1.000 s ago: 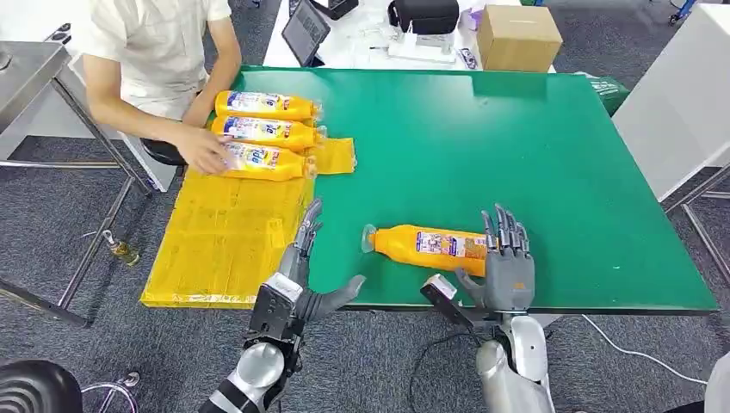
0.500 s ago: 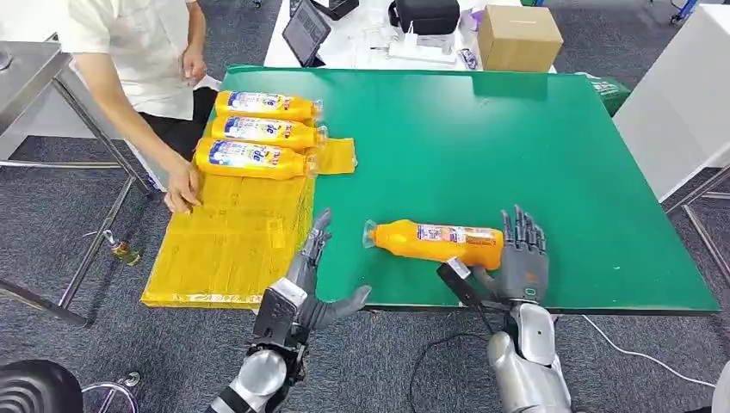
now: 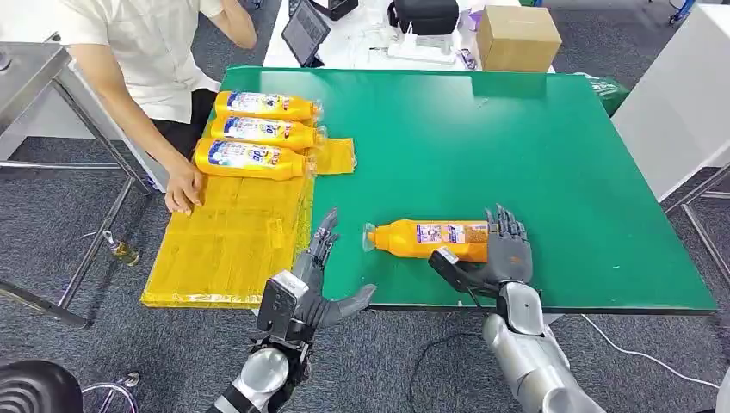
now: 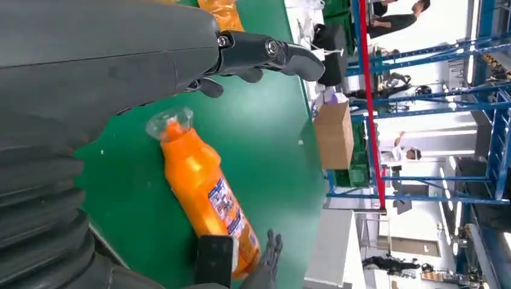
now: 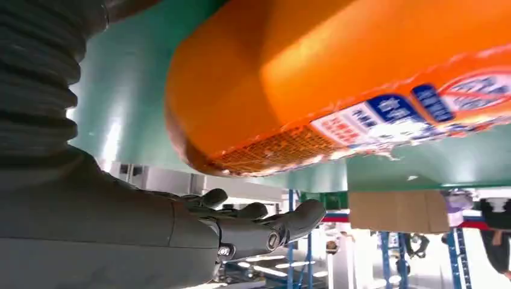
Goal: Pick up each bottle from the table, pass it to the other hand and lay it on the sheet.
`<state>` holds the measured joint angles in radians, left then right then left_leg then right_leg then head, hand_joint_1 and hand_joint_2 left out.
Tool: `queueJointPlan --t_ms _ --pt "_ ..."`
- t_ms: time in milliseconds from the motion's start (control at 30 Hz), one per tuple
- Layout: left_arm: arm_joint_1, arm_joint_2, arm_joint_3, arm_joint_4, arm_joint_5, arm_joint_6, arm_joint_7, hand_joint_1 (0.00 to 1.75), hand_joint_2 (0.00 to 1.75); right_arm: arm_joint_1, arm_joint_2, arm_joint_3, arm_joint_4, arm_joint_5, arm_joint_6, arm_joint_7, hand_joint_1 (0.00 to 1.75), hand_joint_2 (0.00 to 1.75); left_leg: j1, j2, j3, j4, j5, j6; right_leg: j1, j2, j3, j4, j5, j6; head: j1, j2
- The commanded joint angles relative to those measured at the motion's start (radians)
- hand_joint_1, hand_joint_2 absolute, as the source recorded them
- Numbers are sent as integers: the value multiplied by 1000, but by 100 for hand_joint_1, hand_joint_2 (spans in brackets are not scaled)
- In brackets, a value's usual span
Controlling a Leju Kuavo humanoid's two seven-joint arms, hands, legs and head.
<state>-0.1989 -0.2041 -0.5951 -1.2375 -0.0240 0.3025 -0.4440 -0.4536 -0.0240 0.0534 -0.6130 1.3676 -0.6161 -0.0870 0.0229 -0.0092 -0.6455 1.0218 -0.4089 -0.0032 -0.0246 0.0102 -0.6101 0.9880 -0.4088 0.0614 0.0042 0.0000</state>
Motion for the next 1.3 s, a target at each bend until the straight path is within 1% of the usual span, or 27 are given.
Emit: queueJointPlan --t_ms 33,67,133,167,200,233,300,333,367,400,433,500,567,600,667,700,833,900,933,1033,1100,1133,1167,1200,1233,1267,1300 --pt "-34 2 -21 59 17 -11 12 0 175 -55 -10 84 140 -10 34 -10 0 175 0 0 5 -1 -1 1 1 -1 5 -1 -1 -3 0 0" --pt "-36 1 -23 60 19 -13 13 0 175 -58 -9 94 145 -6 43 -9 0 175 0 1 3 -1 -1 1 1 -1 4 -1 -1 -2 0 0" --pt "-41 1 -27 63 21 -17 14 0 175 -60 -12 116 151 3 50 -9 0 175 0 1 7 -1 -2 2 1 -1 7 -2 -1 -3 0 0" --pt "-43 2 -28 63 22 -18 14 0 175 -61 -16 128 156 9 54 -8 0 175 0 1 4 -1 -1 1 1 -1 5 -1 -1 -2 0 0" --pt "-45 3 -30 63 27 -21 14 0 175 -62 -19 142 160 6 44 -7 0 175 0 1 7 -1 -2 2 1 -1 7 -2 -1 -3 0 0" --pt "-46 4 -31 62 30 -22 13 0 175 -61 -20 152 161 0 33 -20 0 175 1 0 4 -1 -1 1 1 -1 4 -1 -1 -2 0 0" --pt "-48 6 -33 63 33 -24 12 0 175 -61 -21 170 160 -5 6 -37 0 175 0 0 7 -1 -1 2 1 -2 7 -2 -1 -3 0 0" --pt "-50 7 -36 64 35 -24 10 0 175 -63 -20 180 164 -24 -1 -50 59 175 1 0 8 -2 -2 2 2 -2 9 -2 -2 -4 0 0" --pt "-52 7 -38 65 37 -24 8 0 175 -64 -20 192 164 -31 -5 -53 127 175 1 0 7 -1 -1 1 1 -2 7 -2 -1 -3 0 0" --pt "-53 7 -39 66 37 -25 8 0 175 -65 -19 195 165 -34 0 -59 161 175 1 0 6 -1 -1 1 1 -2 6 -2 -1 -3 0 0" --pt "-54 7 -40 66 37 -26 8 0 175 -66 -20 195 168 -41 8 -63 173 175 1 0 7 -1 -1 1 2 -2 7 -2 -1 -3 0 0" --pt "-55 8 -42 64 38 -27 8 0 175 -63 -23 195 169 -60 23 -75 175 175 0 0 7 -1 -1 1 1 -1 7 -2 -1 -4 0 0" --pt "-56 10 -45 61 39 -28 8 0 175 -61 -26 194 176 -74 41 -79 175 175 0 0 4 -1 -1 1 1 -1 4 -1 -1 -2 0 0" --pt "-57 11 -46 60 39 -29 8 0 175 -59 -27 194 174 -81 42 -83 175 175 0 0 6 -1 -1 1 1 -2 7 -2 -1 -3 1 0" --pt "-57 12 -47 59 39 -30 8 0 175 -55 -31 194 176 -84 44 -83 175 175 0 -1 4 -1 -1 1 1 -1 4 -1 -1 -2 0 0" --pt "-57 12 -47 59 39 -30 8 0 175 -55 -31 194 176 -84 44 -83 175 175 1 -1 7 -1 -1 1 1 -2 7 -2 -1 -3 0 0" --pt "-57 12 -47 59 39 -30 8 0 175 -55 -31 194 176 -84 44 -83 175 175 0 -1 4 -1 0 1 1 -2 4 -1 -1 -2 0 0" --pt "-58 13 -49 60 39 -31 8 0 175 -58 -32 198 181 -89 61 -88 175 175 1 -1 9 -2 -2 2 2 -3 9 -2 -2 -4 0 0" --pt "-60 13 -49 61 40 -31 9 0 175 -57 -32 188 181 -120 77 -107 175 175 0 -1 5 -1 -1 1 1 -2 6 -1 -1 -2 0 0" --pt "-61 15 -49 61 43 -32 12 0 175 -49 -28 176 181 -173 103 -136 175 175 1 -1 7 -1 -1 1 2 -3 8 -2 -2 -3 0 0" --pt "-59 19 -49 52 43 -34 12 0 175 -46 -31 190 176 -177 103 -133 175 175 0 -1 5 -1 -1 1 1 -2 6 -2 -1 -2 0 0" --pt "-59 20 -48 50 43 -33 14 0 175 -46 -28 190 174 -193 105 -139 175 175 1 -1 8 -2 -1 1 2 -3 9 -2 -1 -3 0 0" --pt "-57 21 -46 45 44 -32 16 0 175 -43 -22 180 166 -244 116 -173 175 175 1 -1 6 -2 -1 1 1 -2 7 -2 -1 -2 0 0" --pt "-54 20 -40 42 47 -27 17 0 175 -38 -14 169 154 -289 125 -207 175 175 1 -1 8 -2 -1 1 2 -3 9 -2 -1 -3 0 0" --pt "-46 16 -24 40 61 -17 19 0 175 -27 6 131 127 -394 174 -283 175 175 1 -1 6 -1 -1 1 1 -2 7 -2 -1 -3 0 0" --pt "-36 9 -4 42 86 -7 28 0 175 -15 19 116 100 -453 202 -320 175 175 1 0 8 -2 -1 1 2 -2 9 -2 -1 -4 0 0" --pt "-31 3 13 48 111 3 38 0 175 -1 24 117 68 -492 218 -339 175 175 1 0 6 -1 -1 1 1 -1 6 -1 -1 -2 0 0"
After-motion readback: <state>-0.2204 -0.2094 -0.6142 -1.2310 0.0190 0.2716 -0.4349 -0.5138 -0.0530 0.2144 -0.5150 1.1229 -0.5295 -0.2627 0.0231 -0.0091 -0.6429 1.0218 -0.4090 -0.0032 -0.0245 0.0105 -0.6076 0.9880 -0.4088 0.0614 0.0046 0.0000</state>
